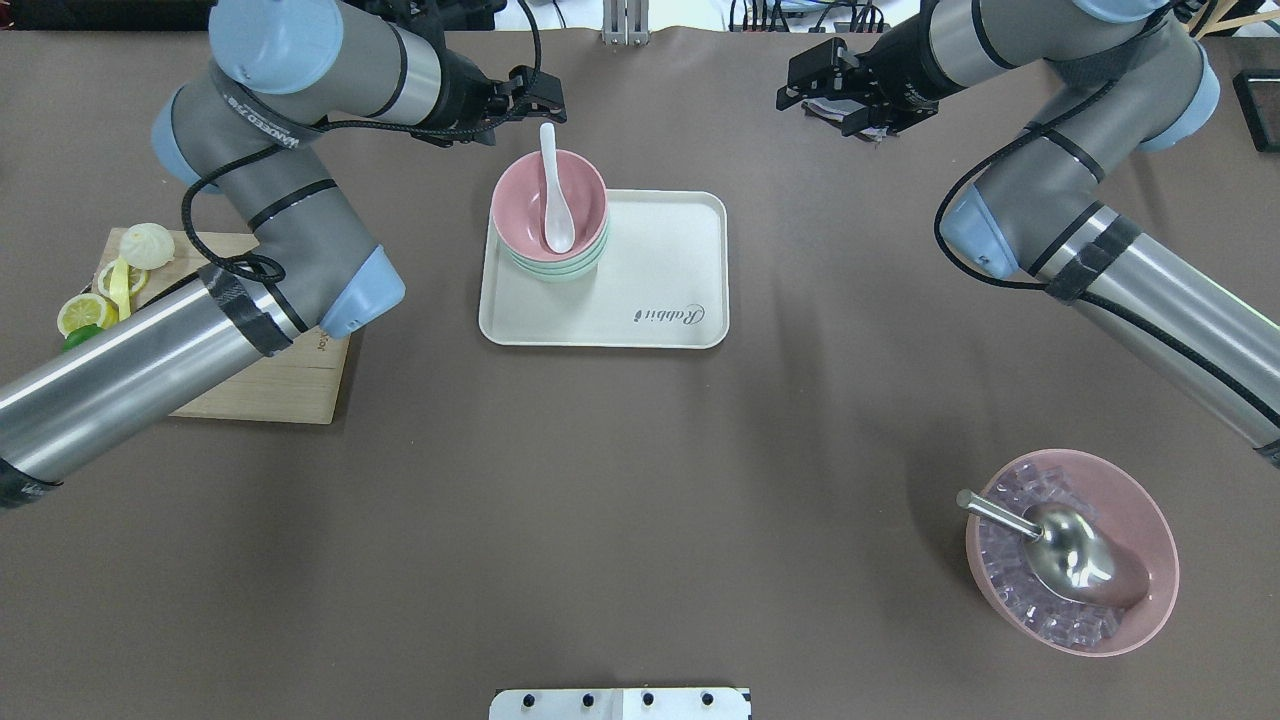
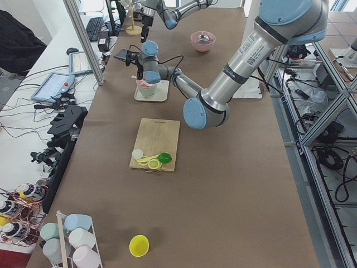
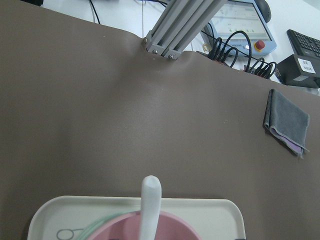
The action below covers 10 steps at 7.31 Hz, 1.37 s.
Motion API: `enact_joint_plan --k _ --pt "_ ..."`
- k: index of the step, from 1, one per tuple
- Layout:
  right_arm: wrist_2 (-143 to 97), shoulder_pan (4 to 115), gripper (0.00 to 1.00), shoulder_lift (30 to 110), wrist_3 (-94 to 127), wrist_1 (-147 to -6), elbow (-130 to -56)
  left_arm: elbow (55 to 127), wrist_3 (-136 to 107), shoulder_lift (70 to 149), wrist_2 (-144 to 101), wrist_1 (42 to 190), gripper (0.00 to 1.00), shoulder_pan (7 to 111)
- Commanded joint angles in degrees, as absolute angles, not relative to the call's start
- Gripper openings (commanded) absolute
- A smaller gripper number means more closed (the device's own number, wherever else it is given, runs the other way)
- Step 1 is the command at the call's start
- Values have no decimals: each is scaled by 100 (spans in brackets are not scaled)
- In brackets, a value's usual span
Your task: Stack pink bowl on green and place spoon
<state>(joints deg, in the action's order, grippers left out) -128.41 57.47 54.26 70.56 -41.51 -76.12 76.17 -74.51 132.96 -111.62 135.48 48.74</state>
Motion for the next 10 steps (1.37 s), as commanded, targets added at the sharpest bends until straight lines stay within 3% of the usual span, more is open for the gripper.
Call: enact_joint_plan --k 1,3,5,7,9,10 --pt "-13391 6298 100 5903 6403 -4166 -7725 8057 -7436 12704 -11468 13588 98 5245" --pt "-13797 6844 100 6545 4903 -4540 -7743 8768 -7234 11678 -11661 13361 98 5666" --pt "-13878 7179 100 7265 3427 -5419 -7962 8937 -4237 10834 -12950 12590 98 7086" --pt "-13188 7347 100 7785 1881 -7327 -8714 9079 -1635 10022 -12946 11737 98 7583" --pt "-12422 7742 100 7587 -559 -10385 -9463 9027 -1266 9513 -12955 11575 98 7699" --pt "-12445 7795 100 7924 -919 -10397 -9387 8948 -1248 9362 -12964 11627 98 7708"
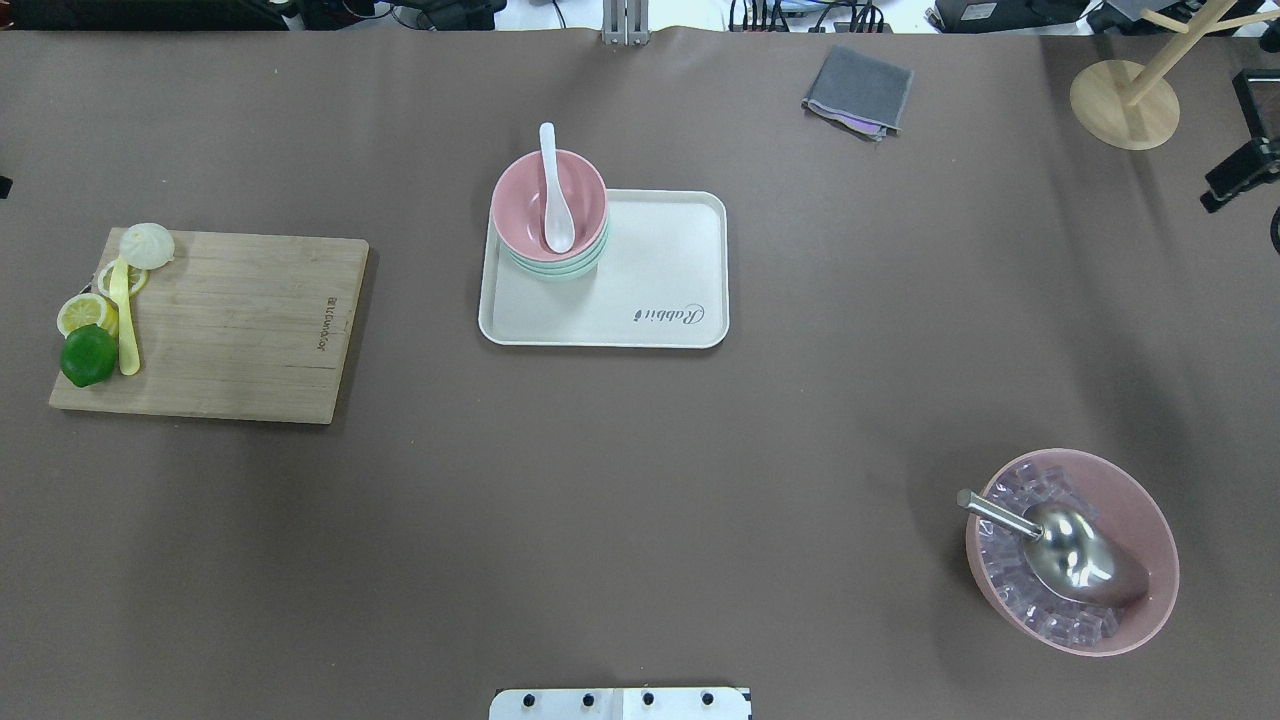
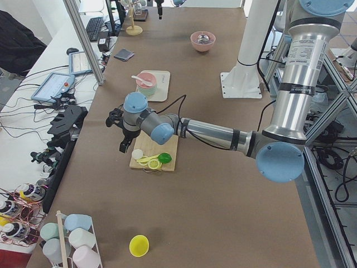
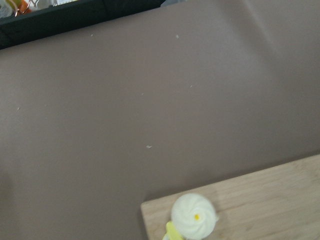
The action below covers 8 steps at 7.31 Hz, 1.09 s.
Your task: Stack pink bowl on green and place spoon
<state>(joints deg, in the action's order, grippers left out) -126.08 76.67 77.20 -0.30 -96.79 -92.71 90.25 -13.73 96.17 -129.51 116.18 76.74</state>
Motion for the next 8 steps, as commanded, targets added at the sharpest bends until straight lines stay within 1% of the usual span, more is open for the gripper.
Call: enact_joint_plan --k 1,2,3,4,5,6,8 --pt "-12402 7787 100 7849 -923 -10067 -9352 8921 -1239 9326 -12964 11689 98 7708" --pt "-12427 7839 100 7979 -958 -9576 -9030 8895 -1257 9316 -12955 11707 98 7708" --pt "-12497 8049 100 8050 -880 -8684 -8452 8781 -1257 9325 -12877 11690 98 7699" --pt "-12837 8286 100 8129 -679 -8283 -7898 8702 -1248 9316 -12519 11716 98 7708" --pt "-13363 8392 100 8147 -538 -8271 -7753 8553 -1170 9316 -12446 11733 98 7734" --pt "-13490 8437 100 8121 -75 -8271 -7813 8552 -682 9316 -12532 11646 98 7917" --pt "-13543 8438 100 8164 263 -8340 -8303 8691 -589 9377 -13653 10474 98 8671"
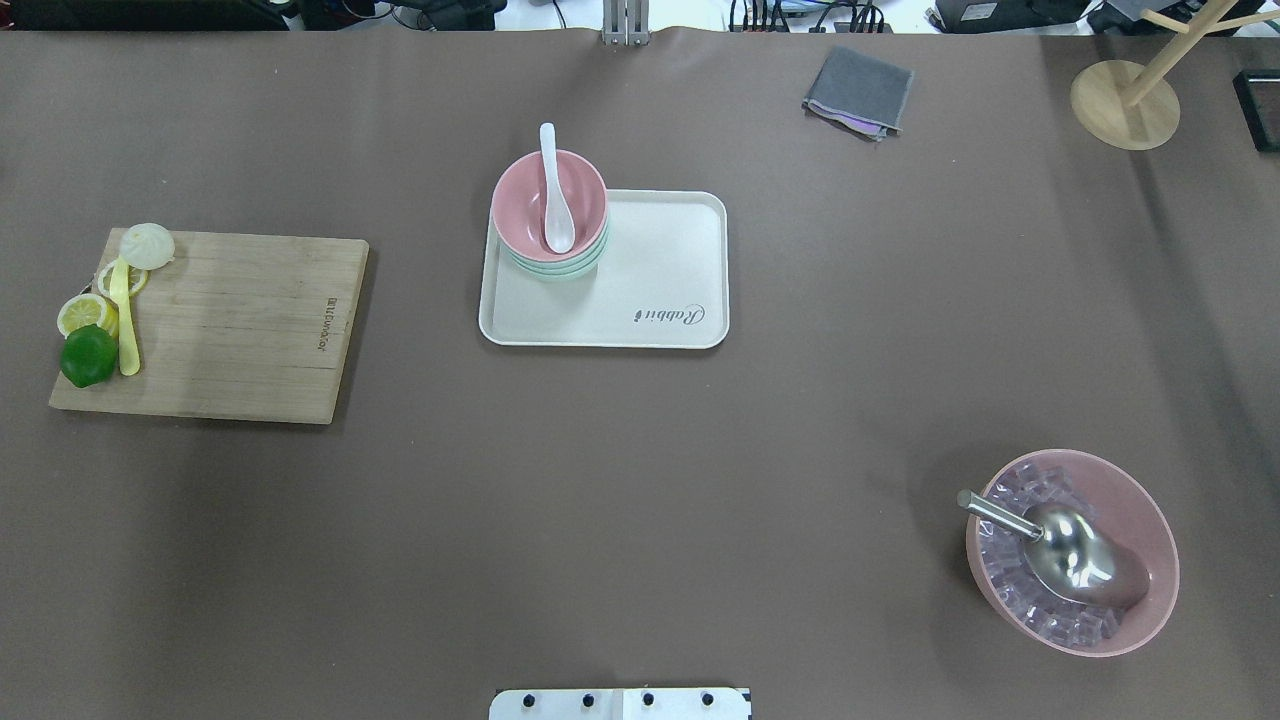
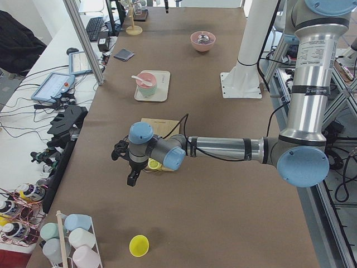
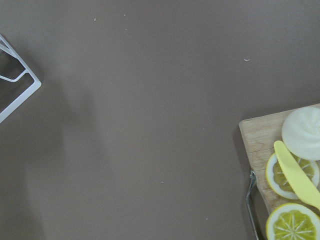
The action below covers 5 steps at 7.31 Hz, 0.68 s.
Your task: Stack pink bowl on green and place spoon
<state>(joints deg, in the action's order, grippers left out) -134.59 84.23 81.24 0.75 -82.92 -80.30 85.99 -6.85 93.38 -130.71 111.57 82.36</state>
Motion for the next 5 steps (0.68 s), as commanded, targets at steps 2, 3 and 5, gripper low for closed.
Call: enact_joint_plan --k 2,3,5 --pt "-13781 8438 100 8200 780 -8341 -8586 8964 -589 9343 -13684 9960 98 8745" --pt "-13825 8438 100 8209 791 -8350 -8639 9069 -589 9325 -13685 9732 98 8736" --pt "-13913 8438 100 8209 809 -8350 -8631 9132 -589 9316 -13685 9633 98 8745"
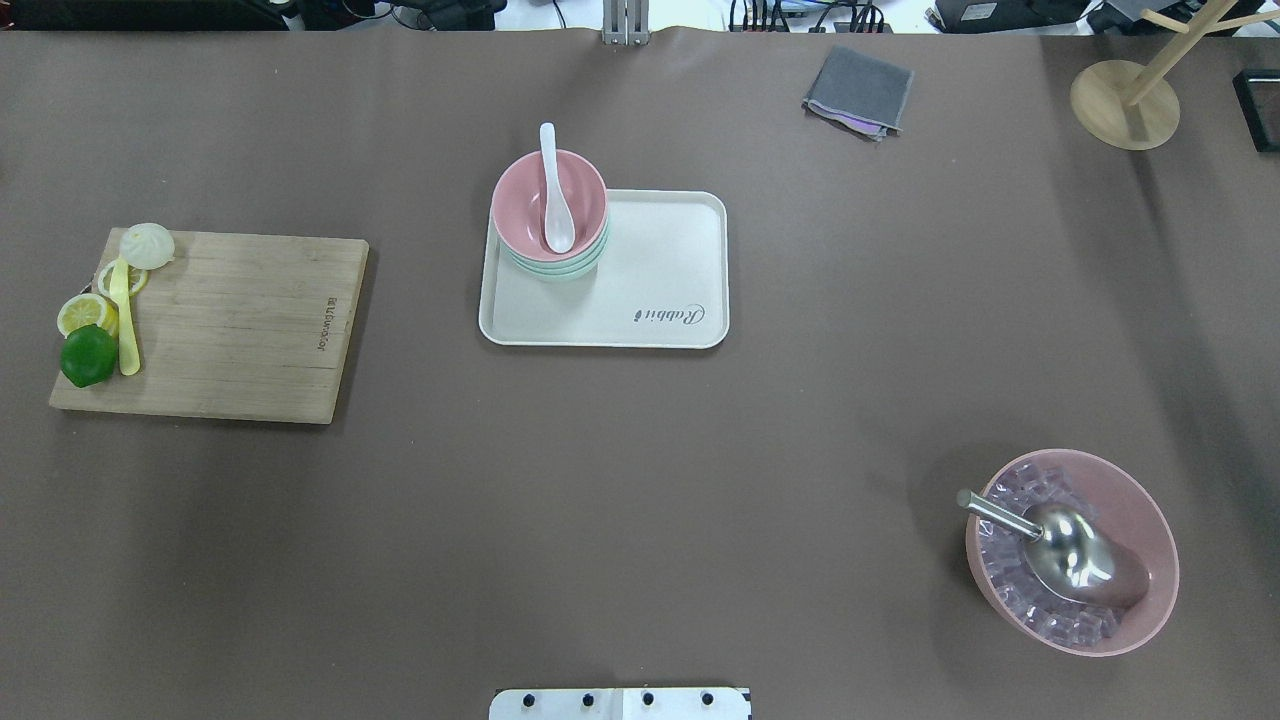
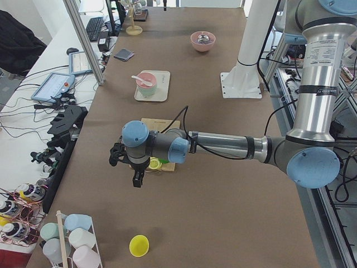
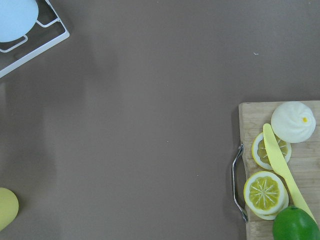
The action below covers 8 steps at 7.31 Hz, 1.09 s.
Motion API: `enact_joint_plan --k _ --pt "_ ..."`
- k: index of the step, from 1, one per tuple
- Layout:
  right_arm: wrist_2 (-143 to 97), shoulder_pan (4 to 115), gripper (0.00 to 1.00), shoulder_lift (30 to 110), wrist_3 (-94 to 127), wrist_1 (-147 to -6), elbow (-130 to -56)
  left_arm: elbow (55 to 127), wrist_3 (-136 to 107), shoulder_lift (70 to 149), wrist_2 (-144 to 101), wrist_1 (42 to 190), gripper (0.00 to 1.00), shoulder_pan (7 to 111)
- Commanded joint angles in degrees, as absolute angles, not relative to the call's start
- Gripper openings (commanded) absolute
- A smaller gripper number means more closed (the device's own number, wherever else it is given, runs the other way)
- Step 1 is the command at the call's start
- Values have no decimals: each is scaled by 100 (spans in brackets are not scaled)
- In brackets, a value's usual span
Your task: Stack pink bowl on green and place spoon
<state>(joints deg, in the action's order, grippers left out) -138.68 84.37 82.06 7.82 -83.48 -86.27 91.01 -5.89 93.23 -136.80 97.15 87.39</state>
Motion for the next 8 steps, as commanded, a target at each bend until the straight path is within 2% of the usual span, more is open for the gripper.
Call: enact_joint_plan --k 1,8 --pt "-13913 8429 100 8200 817 -8350 -8648 9097 -580 9316 -13685 9633 98 8745" --pt "-14001 8429 100 8191 817 -8341 -8666 9185 -589 9176 -13685 9633 98 8728"
